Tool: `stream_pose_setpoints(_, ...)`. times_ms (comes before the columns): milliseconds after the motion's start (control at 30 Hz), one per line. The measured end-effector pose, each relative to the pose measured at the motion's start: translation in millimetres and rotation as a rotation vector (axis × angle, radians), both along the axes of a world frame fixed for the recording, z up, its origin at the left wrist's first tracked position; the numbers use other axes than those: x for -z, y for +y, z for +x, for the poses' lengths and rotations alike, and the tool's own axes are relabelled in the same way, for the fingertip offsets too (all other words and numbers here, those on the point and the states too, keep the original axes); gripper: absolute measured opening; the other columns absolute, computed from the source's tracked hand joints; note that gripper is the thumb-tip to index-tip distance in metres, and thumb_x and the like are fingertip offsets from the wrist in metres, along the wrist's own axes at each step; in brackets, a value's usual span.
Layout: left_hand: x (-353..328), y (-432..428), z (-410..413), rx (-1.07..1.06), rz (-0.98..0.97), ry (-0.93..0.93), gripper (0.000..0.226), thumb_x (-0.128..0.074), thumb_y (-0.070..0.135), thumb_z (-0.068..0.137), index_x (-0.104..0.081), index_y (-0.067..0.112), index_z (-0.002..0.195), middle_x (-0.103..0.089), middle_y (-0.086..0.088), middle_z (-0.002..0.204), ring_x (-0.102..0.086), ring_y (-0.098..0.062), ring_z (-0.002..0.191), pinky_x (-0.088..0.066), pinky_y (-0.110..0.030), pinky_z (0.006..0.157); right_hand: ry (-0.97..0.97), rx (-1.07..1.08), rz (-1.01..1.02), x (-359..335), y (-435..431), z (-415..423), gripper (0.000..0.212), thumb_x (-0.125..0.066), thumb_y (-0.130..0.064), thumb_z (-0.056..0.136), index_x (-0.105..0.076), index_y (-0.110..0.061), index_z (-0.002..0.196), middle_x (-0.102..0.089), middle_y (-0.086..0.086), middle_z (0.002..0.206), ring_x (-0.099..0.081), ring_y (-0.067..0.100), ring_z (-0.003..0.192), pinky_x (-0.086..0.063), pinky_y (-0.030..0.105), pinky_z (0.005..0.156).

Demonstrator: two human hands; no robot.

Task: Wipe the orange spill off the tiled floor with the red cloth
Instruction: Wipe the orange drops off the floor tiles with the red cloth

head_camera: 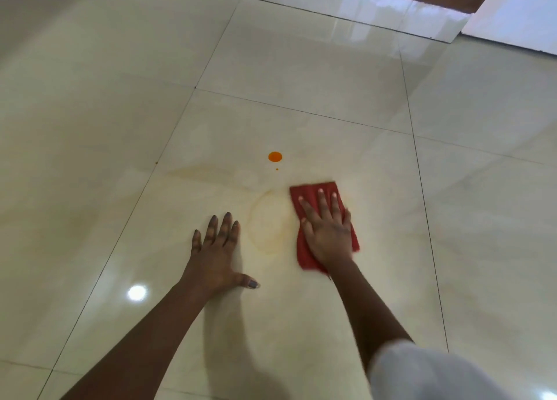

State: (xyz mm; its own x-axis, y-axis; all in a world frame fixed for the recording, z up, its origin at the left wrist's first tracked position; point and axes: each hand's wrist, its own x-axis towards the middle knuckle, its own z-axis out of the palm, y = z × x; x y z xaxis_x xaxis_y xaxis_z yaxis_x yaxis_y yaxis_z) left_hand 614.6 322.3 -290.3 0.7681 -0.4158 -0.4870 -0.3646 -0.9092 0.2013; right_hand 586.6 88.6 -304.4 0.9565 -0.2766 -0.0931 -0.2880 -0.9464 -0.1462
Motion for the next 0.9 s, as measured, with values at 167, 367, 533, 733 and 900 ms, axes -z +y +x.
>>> stream_pose_setpoints(167, -7, -4, -2, 0.003, -0.004, 0.018, 0.130, -0.061, 0.076, 0.062, 0.016, 0.017, 0.149, 0.030, -0.001, 0.154, 0.029, -0.023, 0.141, 0.011, -0.048, 0.115, 0.026, -0.235, 0.055, -3, 72, 19, 0.054, -0.019, -0.043, 0.090, -0.021, -0.043, 0.143, -0.011, 0.000, 0.158, -0.001, 0.027, 0.145, -0.003, 0.053, 0.113)
stream_pose_setpoints(367, -18, 13, 24, -0.031, 0.090, -0.039, 0.142, -0.064, 0.078, 0.056, 0.022, 0.009, 0.146, 0.035, -0.007, 0.151, 0.032, -0.031, 0.138, 0.013, -0.048, 0.114, -0.052, -0.175, 0.017, 11, 41, -28, 0.052, -0.031, -0.040, 0.086, -0.038, -0.040, 0.137, -0.036, 0.003, 0.149, -0.031, 0.032, 0.137, -0.028, 0.055, 0.106)
stream_pose_setpoints(533, -9, 11, 34, -0.049, 0.052, 0.040, 0.145, -0.069, 0.075, 0.053, 0.021, 0.010, 0.146, 0.037, -0.005, 0.150, 0.033, -0.032, 0.137, 0.012, -0.052, 0.115, 0.043, 0.030, 0.028, 2, 28, 64, 0.051, -0.026, -0.041, 0.095, -0.018, -0.041, 0.145, -0.010, 0.002, 0.158, -0.002, 0.029, 0.144, -0.011, 0.055, 0.112)
stream_pose_setpoints(733, -10, 14, 36, -0.048, 0.048, 0.042, 0.144, -0.068, 0.074, 0.054, 0.021, 0.011, 0.146, 0.038, -0.005, 0.150, 0.034, -0.031, 0.137, 0.013, -0.051, 0.115, -0.040, -0.346, 0.038, 9, 83, 21, 0.052, -0.026, -0.041, 0.088, -0.032, -0.040, 0.140, -0.028, 0.001, 0.153, -0.021, 0.029, 0.141, -0.017, 0.050, 0.110)
stream_pose_setpoints(900, -8, 13, 35, -0.047, 0.047, 0.043, 0.143, -0.068, 0.074, 0.055, 0.023, 0.010, 0.146, 0.039, -0.005, 0.149, 0.035, -0.032, 0.136, 0.014, -0.052, 0.115, -0.030, -0.019, -0.013, 2, 11, 65, 0.055, -0.022, -0.043, 0.089, -0.028, -0.038, 0.143, -0.026, 0.008, 0.153, -0.021, 0.034, 0.140, -0.025, 0.056, 0.107)
